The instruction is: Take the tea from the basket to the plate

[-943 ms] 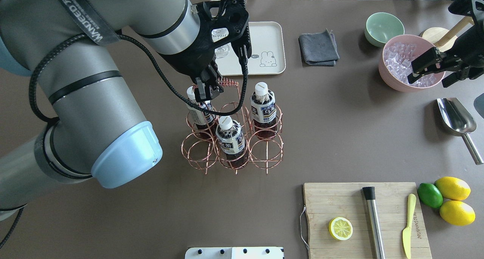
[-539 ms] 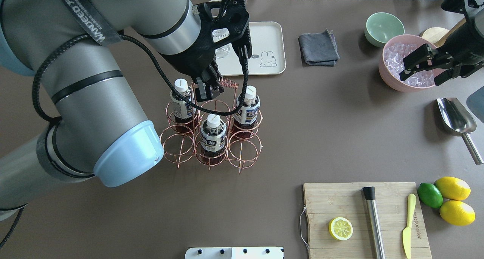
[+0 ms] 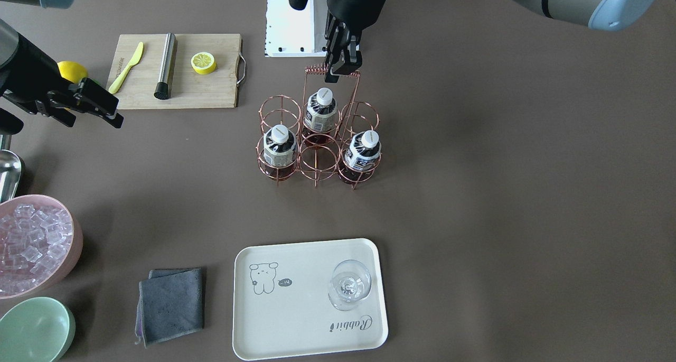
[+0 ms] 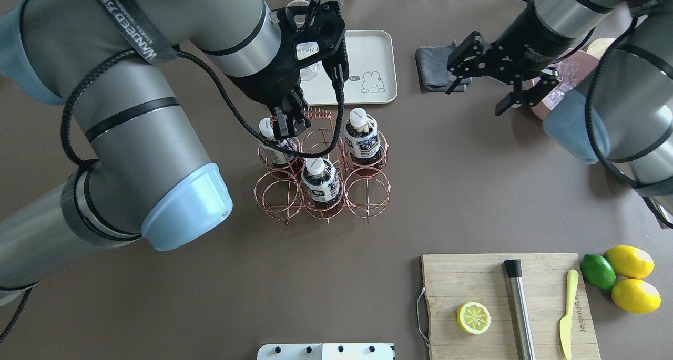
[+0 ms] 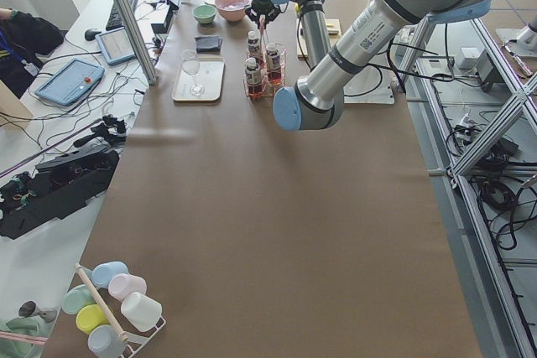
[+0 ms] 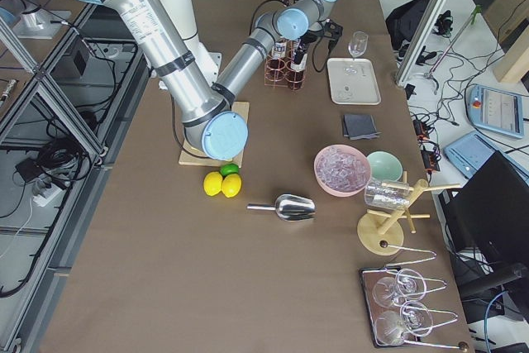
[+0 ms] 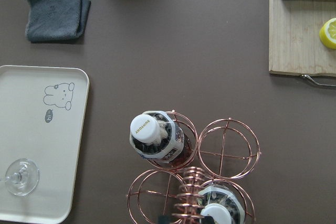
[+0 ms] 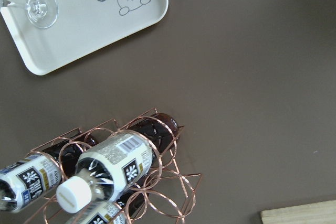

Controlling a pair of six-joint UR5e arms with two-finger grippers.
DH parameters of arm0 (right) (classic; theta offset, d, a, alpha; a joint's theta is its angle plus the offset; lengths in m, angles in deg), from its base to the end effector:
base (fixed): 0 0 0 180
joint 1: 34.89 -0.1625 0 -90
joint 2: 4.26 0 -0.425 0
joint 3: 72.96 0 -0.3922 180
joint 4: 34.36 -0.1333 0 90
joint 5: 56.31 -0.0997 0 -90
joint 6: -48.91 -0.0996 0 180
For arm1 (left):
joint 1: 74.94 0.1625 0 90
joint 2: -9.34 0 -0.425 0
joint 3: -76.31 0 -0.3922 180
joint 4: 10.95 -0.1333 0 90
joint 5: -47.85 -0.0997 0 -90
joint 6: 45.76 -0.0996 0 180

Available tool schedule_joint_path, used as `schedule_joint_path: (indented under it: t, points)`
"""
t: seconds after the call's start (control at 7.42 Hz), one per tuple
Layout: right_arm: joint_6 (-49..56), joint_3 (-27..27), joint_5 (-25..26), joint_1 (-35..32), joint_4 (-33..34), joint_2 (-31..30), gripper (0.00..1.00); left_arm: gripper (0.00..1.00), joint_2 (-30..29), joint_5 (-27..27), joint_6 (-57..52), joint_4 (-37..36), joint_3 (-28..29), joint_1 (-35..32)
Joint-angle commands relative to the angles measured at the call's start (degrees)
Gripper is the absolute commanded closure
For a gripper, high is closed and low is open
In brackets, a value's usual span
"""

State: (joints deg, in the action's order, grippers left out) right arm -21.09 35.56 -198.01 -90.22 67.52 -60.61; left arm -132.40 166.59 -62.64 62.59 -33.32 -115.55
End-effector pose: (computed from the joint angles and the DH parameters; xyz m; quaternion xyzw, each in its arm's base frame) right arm -0.2914 -0.5183 0.1891 -0.1346 -0.4955 0.1133 0.8506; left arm 0.3906 -0.4474 0.0226 0.3671 0.3364 0.5657 0.6573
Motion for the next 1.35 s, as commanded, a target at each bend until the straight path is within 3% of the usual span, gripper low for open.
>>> schedule_joint_path:
  t: [0.0, 0.4, 0.67, 0.94, 1.21]
  points:
    - [-10.2, -5.2, -0.9, 5.0, -0.7, 7.5, 0.01, 1.00, -0.2, 0.0, 0.0, 0.0, 0.0, 0.0]
    - [-11.6, -12.3, -0.9, 7.9, -0.7, 12.9, 0.17, 1.00, -0.2, 0.0, 0.1, 0.0, 0.1, 0.0]
    - [-10.9, -18.1, -0.9, 7.6, -0.8, 15.9, 0.21, 1.00, -0.2, 0.0, 0.0, 0.0, 0.1, 0.0]
    - [-10.8, -20.2, -0.8, 7.8, -1.1, 16.6, 0.22, 1.00, -0.2, 0.0, -0.1, 0.1, 0.3, 0.0]
    - [-11.5, -20.2, -0.5, 8.7, -3.4, 16.1, 0.29, 1.00, -0.1, 0.0, 0.0, 0.7, 0.6, 0.0]
